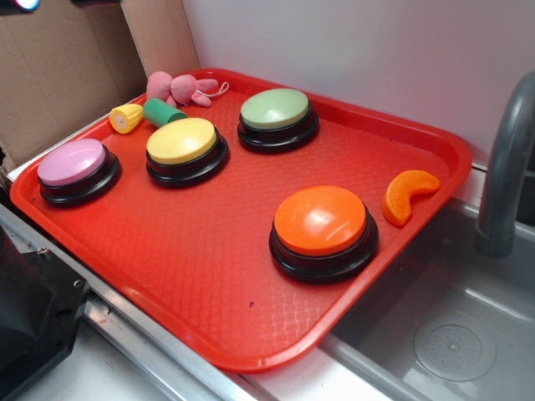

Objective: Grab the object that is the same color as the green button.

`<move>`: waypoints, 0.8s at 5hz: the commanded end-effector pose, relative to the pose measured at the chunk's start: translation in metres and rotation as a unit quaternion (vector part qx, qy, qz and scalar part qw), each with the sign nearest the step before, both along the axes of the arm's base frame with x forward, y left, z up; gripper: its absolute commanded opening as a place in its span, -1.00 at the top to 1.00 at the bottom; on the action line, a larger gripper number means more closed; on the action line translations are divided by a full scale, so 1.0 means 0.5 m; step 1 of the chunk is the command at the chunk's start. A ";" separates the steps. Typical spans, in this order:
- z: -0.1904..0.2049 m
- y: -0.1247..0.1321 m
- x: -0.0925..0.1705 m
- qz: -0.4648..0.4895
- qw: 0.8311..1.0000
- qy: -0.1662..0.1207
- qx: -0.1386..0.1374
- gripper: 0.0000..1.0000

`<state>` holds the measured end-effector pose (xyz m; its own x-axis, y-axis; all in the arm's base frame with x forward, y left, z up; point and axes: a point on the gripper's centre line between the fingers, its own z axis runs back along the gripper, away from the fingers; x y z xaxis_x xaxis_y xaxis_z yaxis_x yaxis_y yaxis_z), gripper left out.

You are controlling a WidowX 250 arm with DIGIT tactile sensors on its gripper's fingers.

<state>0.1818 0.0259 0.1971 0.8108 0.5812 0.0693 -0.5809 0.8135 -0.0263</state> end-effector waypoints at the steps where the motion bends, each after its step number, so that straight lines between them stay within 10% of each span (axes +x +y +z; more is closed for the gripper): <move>1: -0.080 0.126 0.089 0.151 0.987 -0.044 0.021 -1.00; 4: -0.220 0.232 0.148 0.306 0.949 -0.050 0.064 -1.00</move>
<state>0.2588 0.1273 0.0690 0.3362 0.9229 0.1879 -0.9410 0.3375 0.0262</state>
